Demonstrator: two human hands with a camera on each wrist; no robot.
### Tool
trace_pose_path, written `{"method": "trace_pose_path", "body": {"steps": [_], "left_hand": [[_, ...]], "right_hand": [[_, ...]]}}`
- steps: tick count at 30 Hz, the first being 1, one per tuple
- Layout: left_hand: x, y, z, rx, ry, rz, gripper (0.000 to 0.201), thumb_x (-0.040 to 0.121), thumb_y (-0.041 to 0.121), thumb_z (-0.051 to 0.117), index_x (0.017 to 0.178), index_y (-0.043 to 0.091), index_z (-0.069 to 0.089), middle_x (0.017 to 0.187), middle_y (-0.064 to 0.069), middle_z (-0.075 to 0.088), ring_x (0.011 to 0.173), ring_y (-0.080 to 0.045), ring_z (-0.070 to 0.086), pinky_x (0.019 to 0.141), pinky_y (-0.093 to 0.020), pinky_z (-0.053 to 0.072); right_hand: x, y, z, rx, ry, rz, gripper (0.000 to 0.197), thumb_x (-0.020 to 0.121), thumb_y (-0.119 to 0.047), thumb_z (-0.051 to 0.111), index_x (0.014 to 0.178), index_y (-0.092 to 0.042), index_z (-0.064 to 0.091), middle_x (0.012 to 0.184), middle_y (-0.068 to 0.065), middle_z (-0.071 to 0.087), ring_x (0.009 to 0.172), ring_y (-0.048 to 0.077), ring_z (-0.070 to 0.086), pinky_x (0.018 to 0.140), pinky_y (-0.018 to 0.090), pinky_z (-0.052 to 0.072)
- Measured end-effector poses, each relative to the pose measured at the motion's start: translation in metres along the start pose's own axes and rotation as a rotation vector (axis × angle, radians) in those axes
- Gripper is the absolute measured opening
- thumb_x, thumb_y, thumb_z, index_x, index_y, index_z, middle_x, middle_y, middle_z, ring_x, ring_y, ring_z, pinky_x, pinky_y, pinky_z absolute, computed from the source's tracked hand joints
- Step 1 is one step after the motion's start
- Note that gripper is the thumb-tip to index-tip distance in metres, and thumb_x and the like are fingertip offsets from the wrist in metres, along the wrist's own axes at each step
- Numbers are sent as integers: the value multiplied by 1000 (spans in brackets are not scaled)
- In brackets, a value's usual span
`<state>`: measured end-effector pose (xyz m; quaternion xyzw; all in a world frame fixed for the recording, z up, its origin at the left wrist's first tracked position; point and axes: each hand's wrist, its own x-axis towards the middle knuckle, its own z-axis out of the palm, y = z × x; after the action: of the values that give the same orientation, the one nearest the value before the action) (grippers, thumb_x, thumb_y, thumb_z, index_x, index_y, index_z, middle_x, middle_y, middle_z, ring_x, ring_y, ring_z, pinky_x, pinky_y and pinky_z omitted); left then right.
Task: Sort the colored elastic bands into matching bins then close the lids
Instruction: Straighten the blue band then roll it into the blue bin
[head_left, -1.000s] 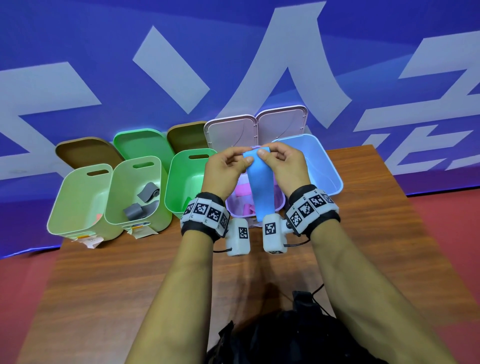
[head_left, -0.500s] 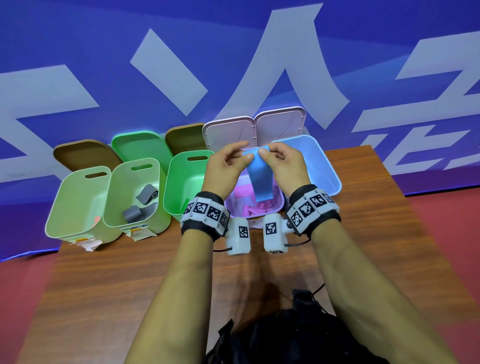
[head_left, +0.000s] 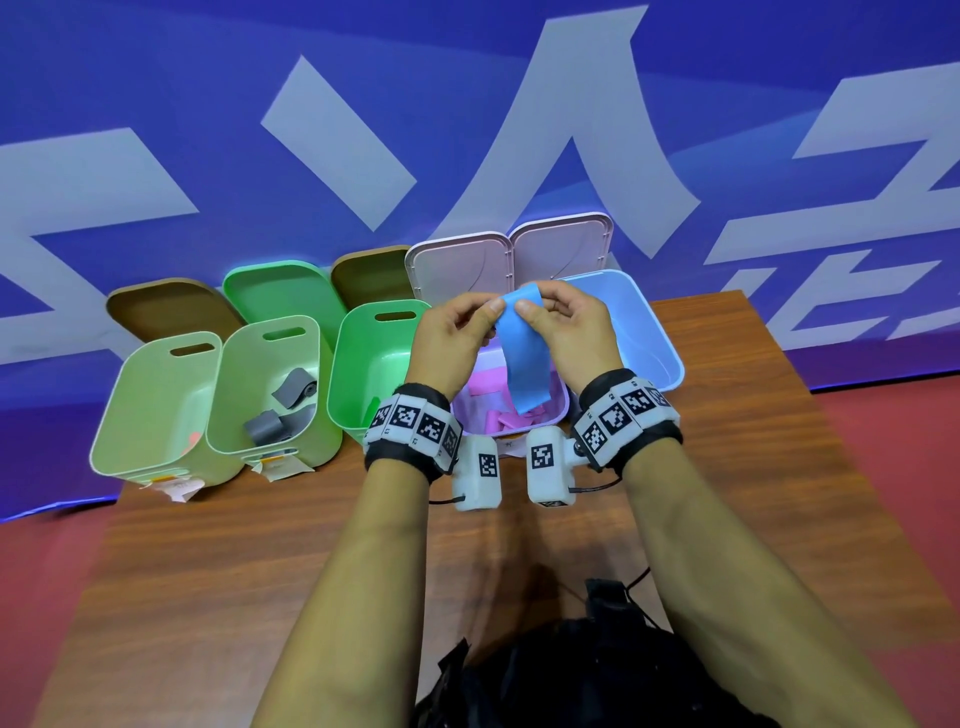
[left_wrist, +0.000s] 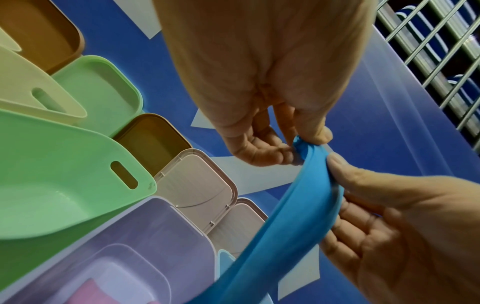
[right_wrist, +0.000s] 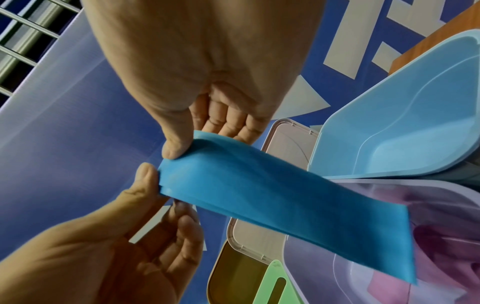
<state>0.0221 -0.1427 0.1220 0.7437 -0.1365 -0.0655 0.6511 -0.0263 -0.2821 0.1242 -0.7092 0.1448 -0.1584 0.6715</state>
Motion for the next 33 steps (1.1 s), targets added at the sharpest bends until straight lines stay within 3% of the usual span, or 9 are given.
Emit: {"method": "trace_pose_path", "body": {"steps": [5, 9, 13, 18, 20, 24, 27, 29, 33], "left_hand": [[-3, 3, 1, -58, 3, -8, 12, 96, 10, 61, 105, 10, 69, 89, -7, 68, 78, -10, 62, 77, -23, 53], [-5, 3, 1, -62, -29, 14, 30, 85, -2, 71, 108, 17, 66, 96, -4, 66, 84, -9, 63, 81, -22, 53], [-6, 1, 0, -62, -7, 2, 26, 84, -8, 68, 103, 11, 69, 93, -1, 71, 82, -8, 66, 79, -22, 55], [-7, -1, 1, -88, -1, -3, 24, 87, -7, 65, 102, 11, 69, 90, -2, 71, 80, -8, 67, 78, -20, 54], [-7, -2, 1, -93, 3, -4, 20, 89, -3, 64, 103, 11, 70, 91, -3, 71, 80, -9, 67, 78, -21, 54], [-8, -2, 2, -80, 17, -15, 14, 96, 5, 60, 106, 6, 69, 88, -2, 70, 72, 0, 63, 72, -17, 51], [-8, -1, 3, -105, 7, -16, 20, 94, 7, 64, 113, 11, 67, 94, -9, 67, 80, -8, 64, 77, -22, 54], [-9, -1, 2, -94, -21, 3, 28, 88, 4, 70, 111, 20, 66, 96, -8, 65, 87, -13, 62, 84, -24, 54], [-10, 1, 2, -67, -23, 24, 30, 84, -8, 67, 103, 15, 67, 96, 4, 70, 85, -4, 66, 81, -20, 53]], "right_hand": [[-1, 0, 1, -44, 7, -12, 7, 91, -15, 70, 97, -14, 68, 89, 1, 70, 80, 9, 64, 79, 20, 51], [0, 4, 2, -51, 17, 0, 7, 90, -16, 71, 96, -12, 69, 90, 6, 72, 81, 12, 64, 82, 27, 53], [0, 7, 2, -65, 13, 12, 15, 90, -20, 71, 97, -8, 71, 90, 10, 73, 82, 16, 67, 81, 32, 55], [-3, 7, 1, -19, -3, 25, 16, 88, -20, 73, 102, -13, 72, 97, 11, 74, 93, 24, 71, 90, 41, 57], [-5, 5, 1, 3, -10, 22, 22, 88, -17, 73, 108, -10, 71, 99, 11, 74, 95, 24, 70, 92, 40, 56], [-6, 3, 1, -30, -2, 8, 7, 88, -17, 73, 94, -19, 70, 92, 8, 74, 86, 20, 69, 89, 42, 55], [-5, 3, 0, -56, 15, 7, 4, 87, -20, 74, 90, -21, 70, 91, 8, 74, 88, 23, 70, 89, 44, 55], [-4, 3, -1, -61, 37, 10, 8, 88, -20, 74, 84, -24, 69, 89, 7, 73, 83, 18, 67, 89, 43, 56], [-3, 7, -1, -67, 35, 17, 12, 86, -27, 74, 91, -17, 72, 89, 9, 74, 83, 21, 69, 85, 41, 58]]}}
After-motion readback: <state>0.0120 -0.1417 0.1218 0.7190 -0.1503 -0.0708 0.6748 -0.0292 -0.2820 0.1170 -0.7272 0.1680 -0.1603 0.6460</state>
